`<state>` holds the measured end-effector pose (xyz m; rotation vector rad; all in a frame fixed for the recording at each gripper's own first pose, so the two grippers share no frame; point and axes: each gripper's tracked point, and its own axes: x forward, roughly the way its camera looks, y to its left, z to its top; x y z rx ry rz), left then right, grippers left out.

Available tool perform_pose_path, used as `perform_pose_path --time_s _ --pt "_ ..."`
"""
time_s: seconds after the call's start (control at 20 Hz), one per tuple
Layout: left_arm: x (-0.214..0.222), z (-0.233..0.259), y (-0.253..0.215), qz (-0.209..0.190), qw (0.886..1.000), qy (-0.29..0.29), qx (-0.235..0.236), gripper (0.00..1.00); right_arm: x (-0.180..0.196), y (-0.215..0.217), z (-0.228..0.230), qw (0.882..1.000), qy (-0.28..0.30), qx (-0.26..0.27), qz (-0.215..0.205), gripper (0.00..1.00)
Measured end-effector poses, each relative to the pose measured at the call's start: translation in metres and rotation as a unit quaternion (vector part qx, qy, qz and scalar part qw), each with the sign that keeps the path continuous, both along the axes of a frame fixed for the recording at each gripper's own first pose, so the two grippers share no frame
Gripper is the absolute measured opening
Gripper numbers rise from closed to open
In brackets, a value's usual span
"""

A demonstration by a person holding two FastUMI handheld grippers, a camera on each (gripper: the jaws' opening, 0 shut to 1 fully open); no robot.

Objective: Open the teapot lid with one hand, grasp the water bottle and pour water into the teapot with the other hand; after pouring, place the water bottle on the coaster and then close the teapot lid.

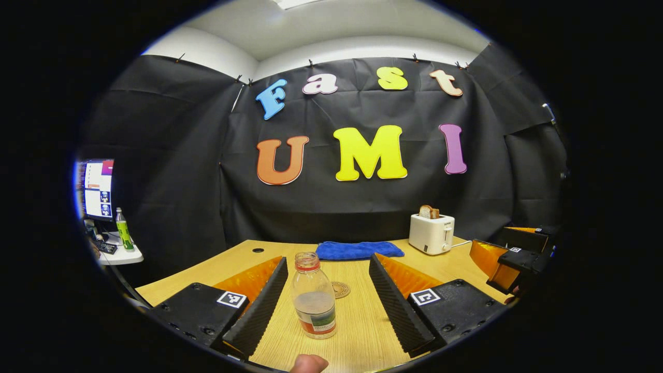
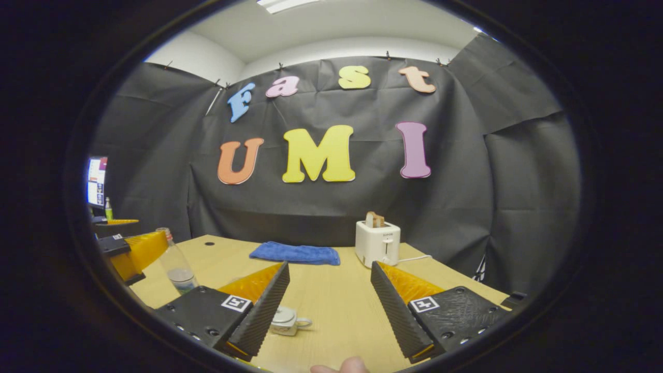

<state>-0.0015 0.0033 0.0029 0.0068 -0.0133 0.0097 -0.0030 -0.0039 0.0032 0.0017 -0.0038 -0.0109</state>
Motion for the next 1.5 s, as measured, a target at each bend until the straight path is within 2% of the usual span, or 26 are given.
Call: perform_pose_path --time_s 0.05,0.85,0.9,1.5 --pt "0.0 0.001 -0.001 0.0 1.0 -0.001 0.0 0.99 -0.001 0.0 0.001 1.0 -0.001 0.0 -0.001 0.95" --pt "0.0 -0.001 0.0 -0.002 1.0 0.001 0.006 0.99 -0.001 0.005 -0.007 1.0 0.005 0.002 0.007 0.97" --pt "0.0 0.0 0.001 -0.002 1.0 0.001 0.005 0.99 0.0 0.008 -0.009 1.0 0.008 0.003 0.009 0.95" --pt "-0.002 0.004 0.014 0.008 1.0 -0.001 0.003 0.99 0.027 0.052 -0.054 0.997 0.048 -0.007 0.053 0.97"
